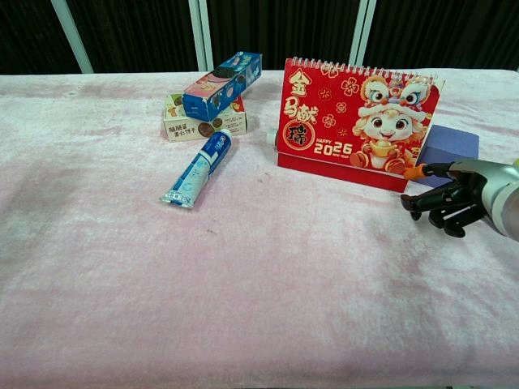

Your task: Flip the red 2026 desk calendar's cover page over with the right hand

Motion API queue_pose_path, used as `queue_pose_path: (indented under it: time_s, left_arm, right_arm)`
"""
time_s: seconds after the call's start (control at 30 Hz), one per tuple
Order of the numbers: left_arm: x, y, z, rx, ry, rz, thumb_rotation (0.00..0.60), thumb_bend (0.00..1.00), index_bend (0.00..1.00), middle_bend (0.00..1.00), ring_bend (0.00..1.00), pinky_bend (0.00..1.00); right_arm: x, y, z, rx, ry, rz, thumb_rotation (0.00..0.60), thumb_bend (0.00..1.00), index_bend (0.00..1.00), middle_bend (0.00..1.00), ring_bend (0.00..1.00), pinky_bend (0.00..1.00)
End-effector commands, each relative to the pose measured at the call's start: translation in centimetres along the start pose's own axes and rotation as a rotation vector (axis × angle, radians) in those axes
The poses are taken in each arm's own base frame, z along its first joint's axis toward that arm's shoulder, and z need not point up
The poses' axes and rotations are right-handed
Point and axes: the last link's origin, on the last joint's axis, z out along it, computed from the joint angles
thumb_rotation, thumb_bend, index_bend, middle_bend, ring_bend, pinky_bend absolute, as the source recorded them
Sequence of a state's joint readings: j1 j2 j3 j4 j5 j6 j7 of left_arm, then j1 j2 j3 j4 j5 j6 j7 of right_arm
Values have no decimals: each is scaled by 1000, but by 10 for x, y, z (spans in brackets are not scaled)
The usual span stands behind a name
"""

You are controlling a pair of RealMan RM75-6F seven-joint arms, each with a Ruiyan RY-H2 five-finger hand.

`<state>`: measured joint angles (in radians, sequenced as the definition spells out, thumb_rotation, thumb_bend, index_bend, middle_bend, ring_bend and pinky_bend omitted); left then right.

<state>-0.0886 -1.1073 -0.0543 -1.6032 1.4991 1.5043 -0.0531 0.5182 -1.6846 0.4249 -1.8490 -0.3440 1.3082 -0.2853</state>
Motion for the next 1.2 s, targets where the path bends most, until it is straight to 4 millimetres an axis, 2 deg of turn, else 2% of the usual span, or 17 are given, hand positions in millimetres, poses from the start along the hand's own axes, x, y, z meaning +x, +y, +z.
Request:
queue_pose_path:
  time_s: [0.03, 1.2]
  left_arm:
    - [0, 0, 0, 0, 0, -1, 600, 0, 0, 0, 0, 0]
    - [1, 0, -1, -2, 2, -4, 600, 0, 0, 0, 0, 0]
  right_arm:
    - [0, 0, 0, 0, -1, 1, 600, 453, 0, 680, 774, 863]
    - [-2, -1, 2, 4, 2, -13, 600, 453, 0, 680, 774, 863]
